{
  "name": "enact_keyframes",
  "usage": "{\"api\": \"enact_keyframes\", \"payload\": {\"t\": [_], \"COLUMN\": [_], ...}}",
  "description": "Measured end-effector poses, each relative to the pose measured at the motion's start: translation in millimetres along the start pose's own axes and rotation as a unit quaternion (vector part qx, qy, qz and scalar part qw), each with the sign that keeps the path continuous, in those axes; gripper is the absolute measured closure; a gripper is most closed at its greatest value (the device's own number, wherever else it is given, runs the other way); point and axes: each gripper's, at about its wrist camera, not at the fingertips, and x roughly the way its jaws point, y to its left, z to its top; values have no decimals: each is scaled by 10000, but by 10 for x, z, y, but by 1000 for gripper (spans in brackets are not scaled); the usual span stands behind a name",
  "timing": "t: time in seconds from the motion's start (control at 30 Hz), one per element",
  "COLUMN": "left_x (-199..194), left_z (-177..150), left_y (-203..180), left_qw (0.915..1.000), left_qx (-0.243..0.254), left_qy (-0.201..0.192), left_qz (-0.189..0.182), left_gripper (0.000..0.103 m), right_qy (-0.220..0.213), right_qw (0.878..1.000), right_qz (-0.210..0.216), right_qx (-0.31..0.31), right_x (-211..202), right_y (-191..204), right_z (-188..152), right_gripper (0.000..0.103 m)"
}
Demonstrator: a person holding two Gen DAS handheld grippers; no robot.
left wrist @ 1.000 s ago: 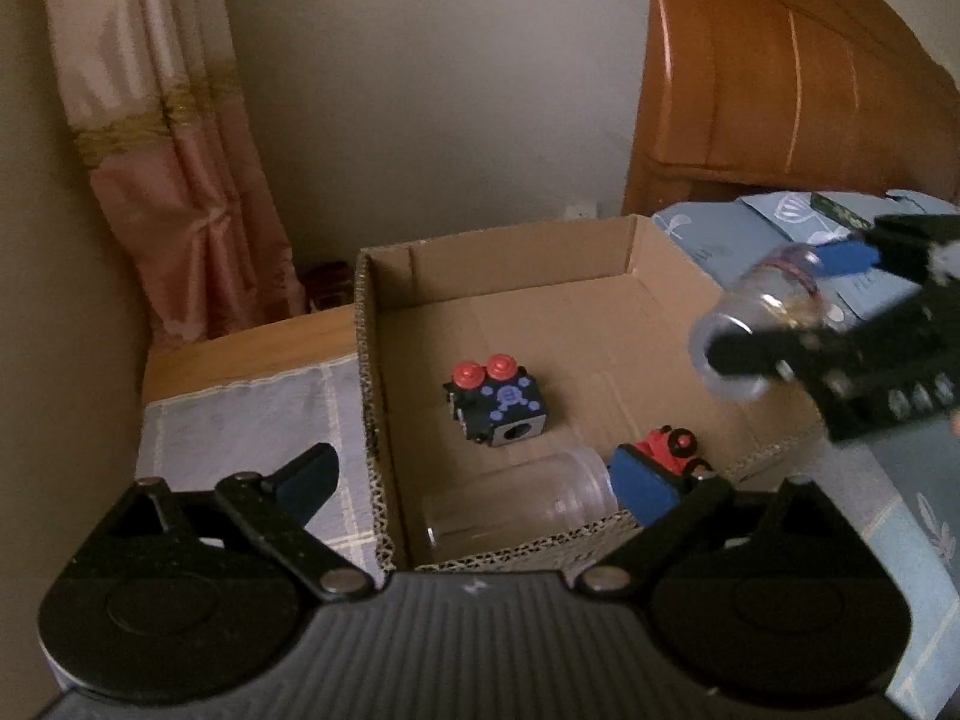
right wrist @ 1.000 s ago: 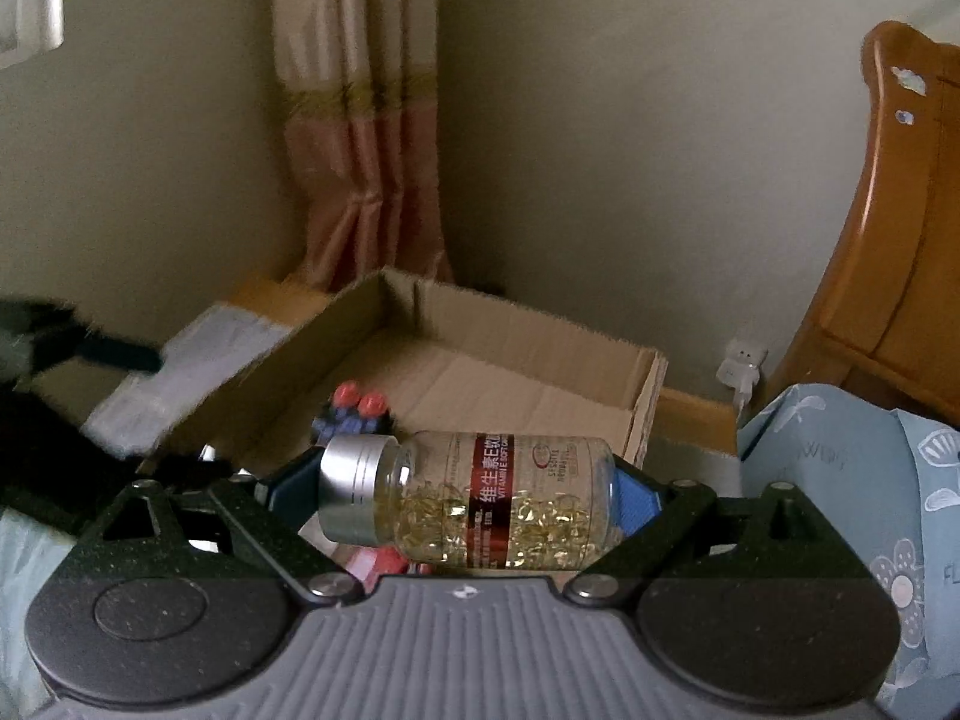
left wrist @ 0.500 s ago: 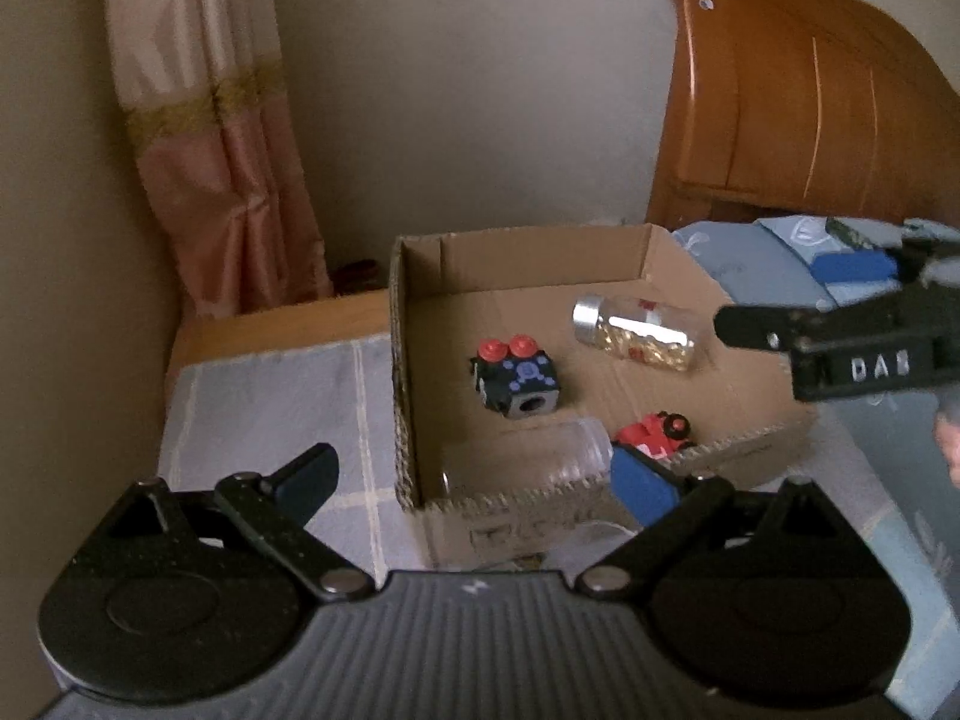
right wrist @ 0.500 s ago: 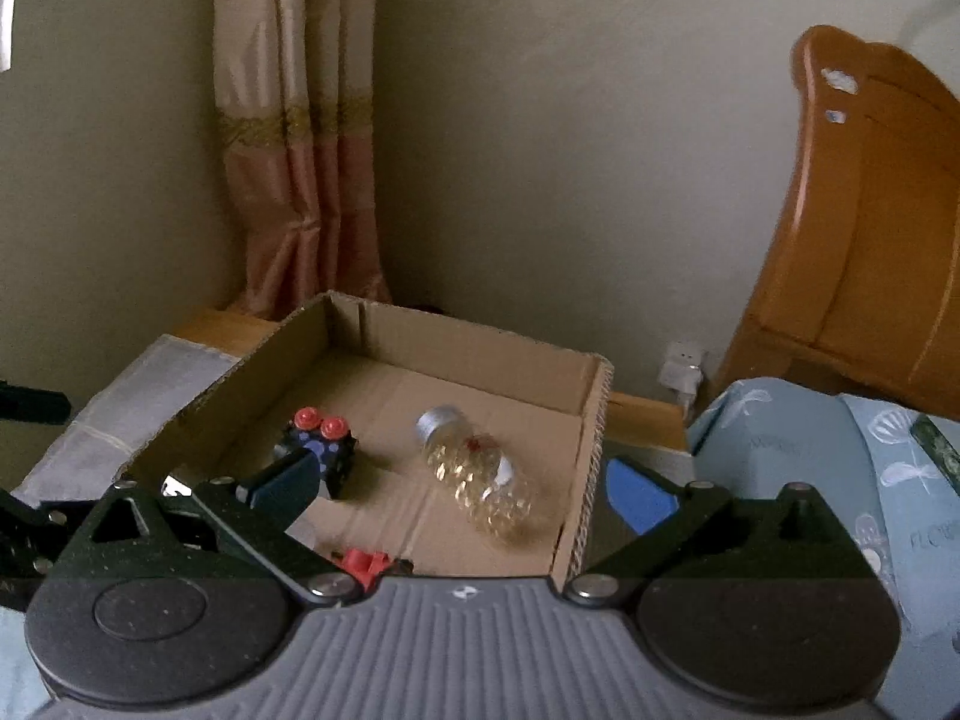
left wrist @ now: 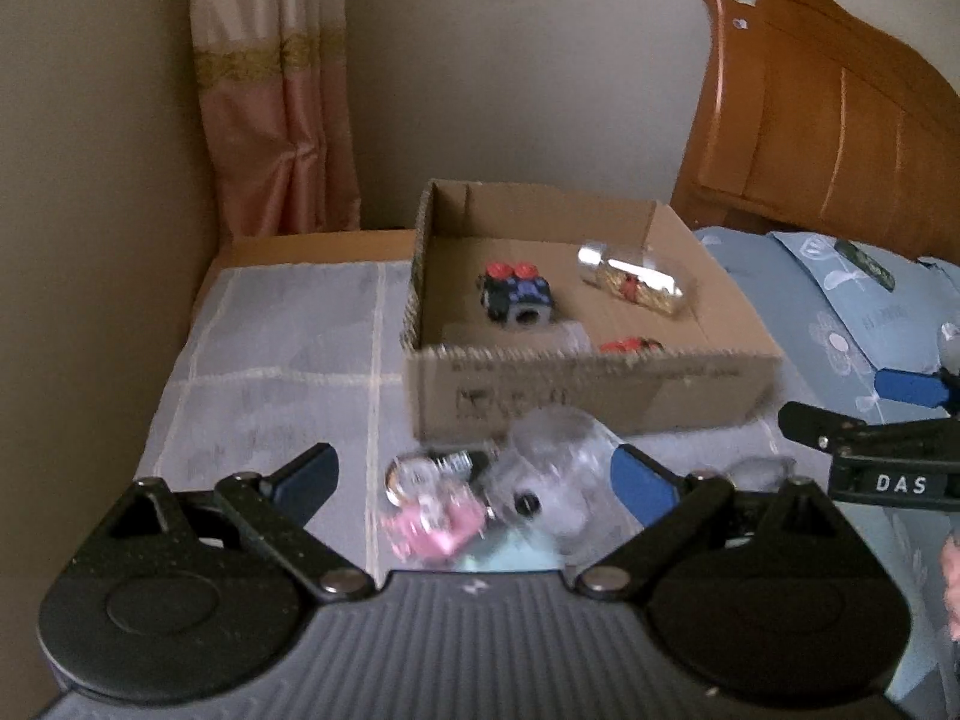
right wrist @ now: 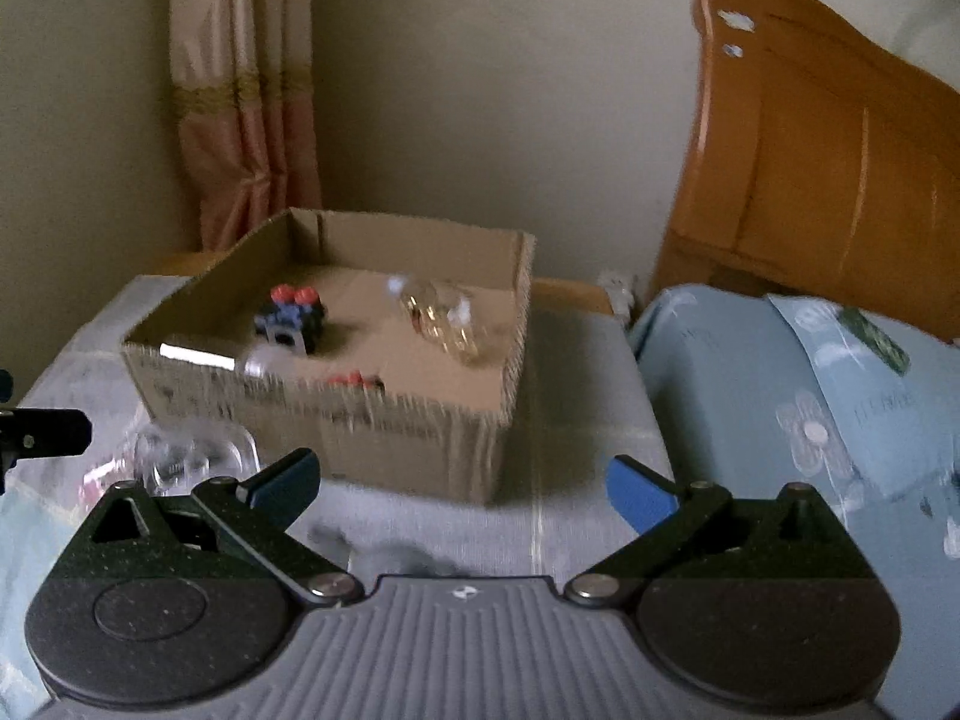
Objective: Organize rigid objects
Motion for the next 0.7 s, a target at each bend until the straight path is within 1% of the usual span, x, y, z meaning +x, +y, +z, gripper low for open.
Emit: {"api": "enact_keyframes", "payload": {"t": [0.17,0.27,0.43,0.7], "left_x": [-152,-169,-45,157], "left_z": [-177,-223,-274,-345], "left_y": [-142,-231,-447,-687], "left_qw": [10000,9999,9997,9986], "left_qx": [11,80,224,410], "left_qy": [-70,-86,78,265], "left_qz": [-45,-88,-100,-198], "left_gripper": [6,6,5,5], "right_qy": [8,36,137,275], "right_qw": [9990,9991,9991,9984], "right_qz": [117,136,177,254], "right_qx": [443,403,351,423], "right_x": [-63,-40,20,110], "right_y": [-42,2,21,-110], "right_z": [-251,-359,-475,-616], "right_gripper": [0,0,0,0]}}
